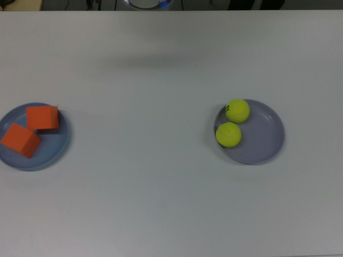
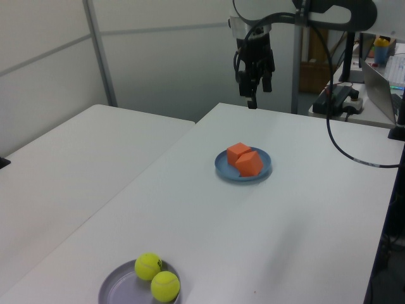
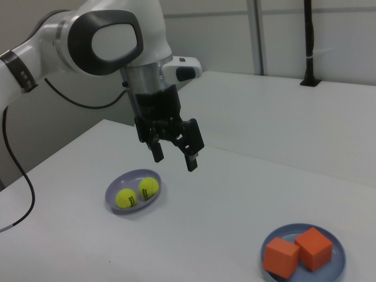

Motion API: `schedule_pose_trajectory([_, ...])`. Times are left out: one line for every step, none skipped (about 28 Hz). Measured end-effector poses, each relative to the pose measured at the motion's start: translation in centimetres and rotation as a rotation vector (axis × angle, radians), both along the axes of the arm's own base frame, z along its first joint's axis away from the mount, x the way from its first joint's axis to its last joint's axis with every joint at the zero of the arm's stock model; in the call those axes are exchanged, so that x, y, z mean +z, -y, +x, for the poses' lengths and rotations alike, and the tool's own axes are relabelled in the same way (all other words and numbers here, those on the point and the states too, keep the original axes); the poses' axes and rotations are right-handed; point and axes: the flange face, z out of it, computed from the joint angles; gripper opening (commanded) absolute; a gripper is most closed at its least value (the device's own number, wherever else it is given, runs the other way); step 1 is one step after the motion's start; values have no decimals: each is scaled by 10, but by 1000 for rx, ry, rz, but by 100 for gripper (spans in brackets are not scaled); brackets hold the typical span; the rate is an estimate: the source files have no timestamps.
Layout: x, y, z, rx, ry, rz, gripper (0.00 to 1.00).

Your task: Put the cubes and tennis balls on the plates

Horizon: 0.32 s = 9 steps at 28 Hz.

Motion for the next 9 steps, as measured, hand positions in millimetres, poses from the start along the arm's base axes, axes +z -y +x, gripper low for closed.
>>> schedule_pose_trajectory([0, 0, 0, 6, -1, 0, 100])
schedule_pose_trajectory([0, 0, 0, 13, -2, 1, 100])
schedule_pose_trajectory([0, -1, 0, 18, -2, 1, 100])
schedule_pose_trajectory([0, -2, 0, 24, -2, 2, 100])
schedule_pose_trajectory([0, -3, 0, 27, -2, 2, 100])
schedule_pose_trajectory([0, -5, 0, 30, -2, 2, 100])
schedule_pose_trajectory([0, -6, 0, 33, -2, 2, 100])
schedule_pose_trajectory([1, -7, -1, 35, -1, 2, 100])
schedule_pose_trajectory([1, -9, -1, 38, -1, 3, 100])
